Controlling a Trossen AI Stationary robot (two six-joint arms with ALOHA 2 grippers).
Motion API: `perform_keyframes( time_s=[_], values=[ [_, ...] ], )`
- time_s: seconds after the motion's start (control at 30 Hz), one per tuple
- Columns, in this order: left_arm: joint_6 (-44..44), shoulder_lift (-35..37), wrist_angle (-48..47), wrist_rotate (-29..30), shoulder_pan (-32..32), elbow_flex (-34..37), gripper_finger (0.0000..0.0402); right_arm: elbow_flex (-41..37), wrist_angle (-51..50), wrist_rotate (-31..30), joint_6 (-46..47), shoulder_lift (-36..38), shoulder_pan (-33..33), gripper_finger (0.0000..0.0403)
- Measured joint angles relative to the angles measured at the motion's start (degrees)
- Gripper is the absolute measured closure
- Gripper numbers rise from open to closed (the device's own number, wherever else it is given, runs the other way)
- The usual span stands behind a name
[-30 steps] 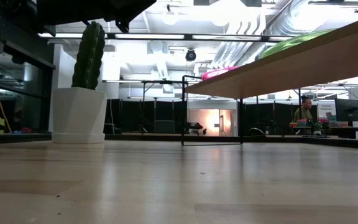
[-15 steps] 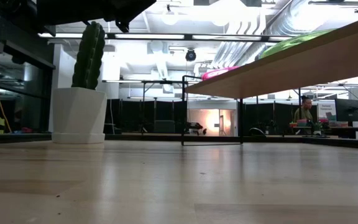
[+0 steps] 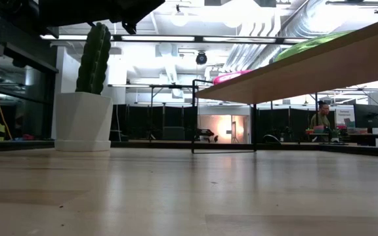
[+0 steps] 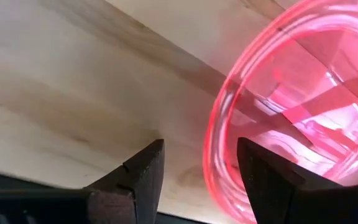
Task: Place and stack plates onto a shelf
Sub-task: Stack the pink plate on top of the other pink plate on the shelf
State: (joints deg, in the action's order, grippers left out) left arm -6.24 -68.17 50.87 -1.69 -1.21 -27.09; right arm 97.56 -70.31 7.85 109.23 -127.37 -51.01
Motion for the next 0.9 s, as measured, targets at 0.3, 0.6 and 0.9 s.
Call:
perform_keyframes(
  time_s=[0.3, 0.6, 0.9],
  values=[
    [0.00, 0.01, 0.00, 0.00, 0.00, 0.00, 0.0261, -0.04, -7.04, 2.55, 1.80, -0.90, 0.16, 0.0219],
    [0.02, 0.01, 0.00, 0.00, 0.00, 0.00, 0.0261, -0.04, -7.26, 2.24, 2.80, -0.88, 0.16, 0.0281],
    [0.02, 0.01, -0.02, 0.00, -0.02, 0.00, 0.0261, -0.04, -7.03, 1.14, 2.99, -0.88, 0.16, 0.0311]
  ],
)
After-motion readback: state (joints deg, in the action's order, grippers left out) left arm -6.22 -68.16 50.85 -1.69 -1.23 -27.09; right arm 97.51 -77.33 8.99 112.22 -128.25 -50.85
